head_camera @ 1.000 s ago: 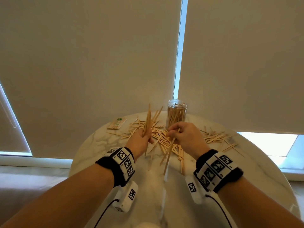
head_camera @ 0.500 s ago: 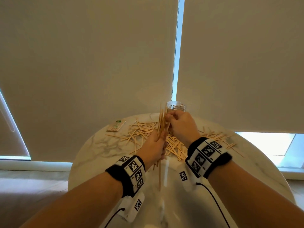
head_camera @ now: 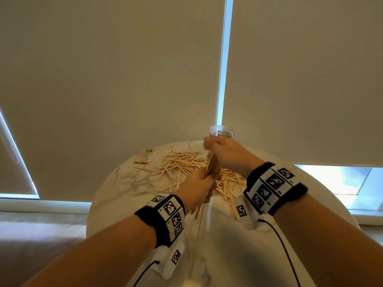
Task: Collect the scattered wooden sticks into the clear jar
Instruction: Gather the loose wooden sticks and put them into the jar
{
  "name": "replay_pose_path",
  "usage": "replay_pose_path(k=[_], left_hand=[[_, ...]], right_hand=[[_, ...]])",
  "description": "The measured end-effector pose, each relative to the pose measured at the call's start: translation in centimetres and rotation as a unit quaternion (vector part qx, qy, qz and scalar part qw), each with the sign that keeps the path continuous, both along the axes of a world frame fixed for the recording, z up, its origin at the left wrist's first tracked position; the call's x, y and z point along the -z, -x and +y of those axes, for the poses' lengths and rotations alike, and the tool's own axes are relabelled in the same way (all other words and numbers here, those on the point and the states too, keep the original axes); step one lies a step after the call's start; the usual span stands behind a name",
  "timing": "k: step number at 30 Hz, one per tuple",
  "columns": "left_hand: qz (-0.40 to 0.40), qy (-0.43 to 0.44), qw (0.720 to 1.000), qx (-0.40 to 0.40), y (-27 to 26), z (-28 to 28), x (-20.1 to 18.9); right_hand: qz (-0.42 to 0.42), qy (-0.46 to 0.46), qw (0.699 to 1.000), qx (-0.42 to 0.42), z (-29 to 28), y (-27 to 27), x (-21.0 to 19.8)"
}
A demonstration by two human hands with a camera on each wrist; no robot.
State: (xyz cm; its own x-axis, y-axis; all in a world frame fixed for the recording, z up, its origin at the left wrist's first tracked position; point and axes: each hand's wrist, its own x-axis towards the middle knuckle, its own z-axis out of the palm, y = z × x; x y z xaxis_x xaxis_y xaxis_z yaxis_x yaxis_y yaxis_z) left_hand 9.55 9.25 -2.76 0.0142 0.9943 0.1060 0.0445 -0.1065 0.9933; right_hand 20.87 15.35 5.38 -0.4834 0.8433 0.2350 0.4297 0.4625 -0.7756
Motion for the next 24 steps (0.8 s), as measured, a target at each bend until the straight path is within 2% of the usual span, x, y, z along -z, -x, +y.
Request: replay_pose_path(k=[4,5,7,10,12,14,15,18,21,24], left_hand=[[-0.049,-0.032,0.996,-0.068,1.6,0.5,-0.5],[-0.072,-0.046,0.992,-0.092,2.2,0.8,-0.7],[-0.117,-0.063,0.982,-0.138,3.3,1.3,-1.4],[-0.146,-0.073,0.972,-0.169,4.0,1.7,-2.1],[-0.141,-0.082,0.970,-0.182,4.1,1.6,-2.3],[-0.134,-0.083,0.969,-0.191,4.3,1.3,-2.3],[-0.130,-0.080,0.969,-0.192,4.4,1.2,-2.2],[-0.122,-0.069,0.972,-0.188,4.5,0.6,-2.0],[-0.120,-0.064,0.972,-0.193,4.6,0.4,-1.8],[-0.150,-0.057,0.967,-0.198,4.6,0.5,-1.7]], right_hand=[[0.023,0.008,0.999,0.035,-0.8,-0.4,2.2],[-0.017,-0.001,0.999,0.031,-1.1,-0.6,2.7],[-0.160,-0.001,0.987,-0.025,-2.2,-0.8,3.5],[-0.314,0.069,0.940,-0.118,-4.3,0.0,4.9],[-0.403,0.083,0.905,-0.110,-5.0,0.8,6.2],[-0.489,0.050,0.865,-0.101,-5.1,1.3,7.3],[-0.505,0.047,0.857,-0.097,-5.2,1.5,7.6],[-0.494,0.072,0.862,-0.091,-5.1,1.6,7.6],[-0.512,0.048,0.853,-0.086,-5.5,1.8,7.2],[-0.470,0.072,0.877,-0.072,-6.2,1.9,7.4]])
